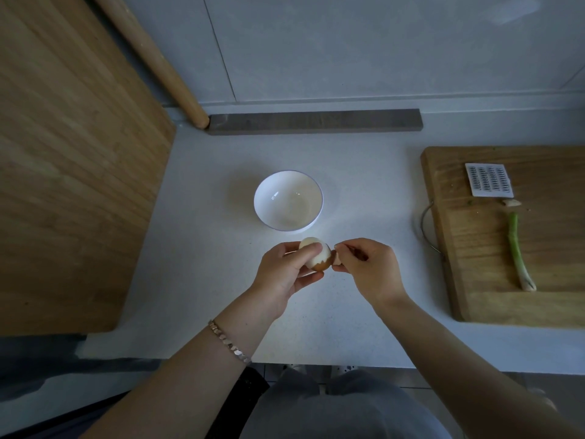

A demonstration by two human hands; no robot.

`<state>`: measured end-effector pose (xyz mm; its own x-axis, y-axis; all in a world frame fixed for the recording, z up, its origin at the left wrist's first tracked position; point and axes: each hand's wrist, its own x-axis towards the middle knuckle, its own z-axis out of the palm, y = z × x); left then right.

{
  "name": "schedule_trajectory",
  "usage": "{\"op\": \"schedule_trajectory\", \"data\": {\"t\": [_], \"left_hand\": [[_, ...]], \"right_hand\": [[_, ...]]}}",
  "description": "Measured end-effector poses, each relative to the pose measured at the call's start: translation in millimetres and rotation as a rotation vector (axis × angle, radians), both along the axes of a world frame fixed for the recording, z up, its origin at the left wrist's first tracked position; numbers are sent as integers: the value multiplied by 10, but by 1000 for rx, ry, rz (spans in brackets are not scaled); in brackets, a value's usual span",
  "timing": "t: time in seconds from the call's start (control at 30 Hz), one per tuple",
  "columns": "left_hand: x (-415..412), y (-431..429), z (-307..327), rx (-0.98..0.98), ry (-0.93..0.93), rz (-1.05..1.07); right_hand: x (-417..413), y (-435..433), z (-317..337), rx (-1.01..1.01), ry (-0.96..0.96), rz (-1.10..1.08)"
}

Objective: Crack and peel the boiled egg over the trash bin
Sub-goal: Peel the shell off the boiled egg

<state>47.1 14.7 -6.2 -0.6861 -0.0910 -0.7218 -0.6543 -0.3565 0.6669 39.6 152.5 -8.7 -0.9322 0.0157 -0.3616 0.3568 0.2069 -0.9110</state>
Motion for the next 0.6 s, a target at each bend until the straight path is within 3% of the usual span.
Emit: {"op": "schedule_trajectory", "data": {"t": [0.23, 0.43, 0.6], "left_hand": [[33, -35, -22, 108, 8, -25], [28, -47, -48, 100, 26, -25], [28, -59, -43, 108, 31, -23]], "right_hand": [[-51, 42, 32, -160, -182, -26], [-17, -47, 63, 18, -51, 154], [-27, -40, 69, 41, -13, 154]]}}
